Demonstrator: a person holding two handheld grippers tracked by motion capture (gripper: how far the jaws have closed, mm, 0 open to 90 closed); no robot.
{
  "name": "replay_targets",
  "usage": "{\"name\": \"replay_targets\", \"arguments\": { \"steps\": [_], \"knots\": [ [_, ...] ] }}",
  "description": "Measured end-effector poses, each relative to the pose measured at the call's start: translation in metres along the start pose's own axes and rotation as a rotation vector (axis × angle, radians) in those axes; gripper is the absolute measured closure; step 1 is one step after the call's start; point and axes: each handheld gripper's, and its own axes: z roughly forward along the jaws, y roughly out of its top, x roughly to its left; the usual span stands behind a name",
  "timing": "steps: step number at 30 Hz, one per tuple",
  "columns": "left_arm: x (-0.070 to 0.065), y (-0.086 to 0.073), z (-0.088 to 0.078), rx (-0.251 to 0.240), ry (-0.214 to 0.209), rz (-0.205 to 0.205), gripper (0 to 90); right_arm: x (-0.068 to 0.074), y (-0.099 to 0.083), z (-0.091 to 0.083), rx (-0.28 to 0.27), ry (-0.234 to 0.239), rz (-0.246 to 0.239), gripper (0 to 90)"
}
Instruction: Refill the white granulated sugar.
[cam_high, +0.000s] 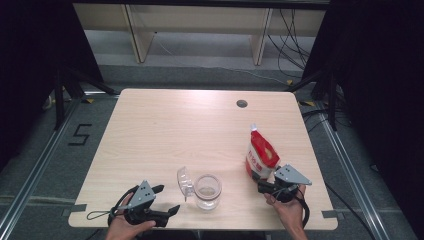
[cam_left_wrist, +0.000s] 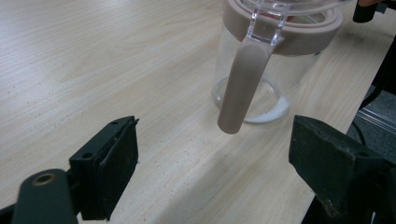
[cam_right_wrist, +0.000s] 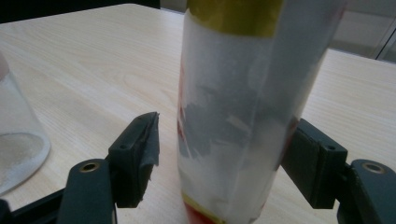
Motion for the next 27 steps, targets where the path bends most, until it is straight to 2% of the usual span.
{"name": "replay_targets", "arguments": {
  "steps": [1,2,3,4,6,7,8,9,12,14,15,17,19,21,22,25,27],
  "knots": [
    [0.0,0.0,0.0,0.0,0.0,-0.002,15.7,-0.001,0.0,0.0,0.005,-0.004,-0.001,35.5],
    [-0.001,0.0,0.0,0.003,0.006,0.0,15.7,-0.003,0.0,0.002,-0.001,0.002,-0.022,36.8],
    [-0.001,0.0,0.0,0.002,0.006,0.0,15.7,-0.001,0.0,0.0,0.009,-0.003,0.031,37.7],
    [0.0,0.0,0.0,0.003,0.001,0.007,15.7,-0.001,0.0,0.0,0.02,0.003,0.047,38.6],
    [-0.001,0.0,0.0,-0.003,0.0,0.003,15.8,-0.003,0.0,0.002,0.004,0.01,0.018,41.2],
    [-0.001,0.0,0.0,-0.002,0.0,0.004,15.8,-0.002,0.0,0.001,0.019,0.007,0.05,41.6],
    [-0.001,0.0,0.0,0.001,0.006,0.004,15.8,-0.004,0.0,0.002,0.008,0.021,0.035,42.0],
    [0.0,0.0,0.0,0.007,0.008,0.011,15.9,-0.003,0.0,0.002,0.012,0.017,0.051,42.5],
    [0.0,-0.001,0.0,0.016,0.009,0.016,16.0,-0.004,0.001,0.001,0.022,0.024,0.051,43.3],
    [0.0,-0.001,0.0,0.016,0.008,0.024,16.0,-0.008,0.0,0.0,0.018,0.05,0.04,43.7],
    [0.0,-0.001,0.0,0.016,0.008,0.024,16.0,-0.012,0.0,0.001,0.009,0.055,0.003,43.8],
    [-0.001,-0.001,0.001,0.021,0.006,0.027,16.0,-0.016,0.0,0.0,0.022,0.109,0.026,43.8],
    [-0.001,-0.001,0.0,0.023,0.008,0.038,16.1,-0.022,-0.001,-0.001,0.023,0.146,0.017,43.8],
    [-0.001,-0.001,0.001,0.024,0.009,0.037,16.1,-0.03,-0.001,0.001,-0.007,0.195,-0.035,43.9],
    [-0.001,-0.001,0.001,0.024,0.008,0.037,16.1,-0.033,-0.001,0.0,-0.001,0.207,-0.065,43.8],
    [-0.001,-0.001,0.001,0.025,0.011,0.042,16.1,-0.032,-0.001,0.0,0.002,0.211,-0.058,43.9],
    [0.0,-0.001,0.0,0.025,0.014,0.055,16.1,-0.03,0.0,0.0,0.001,0.192,-0.046,42.7]
  ]
}}
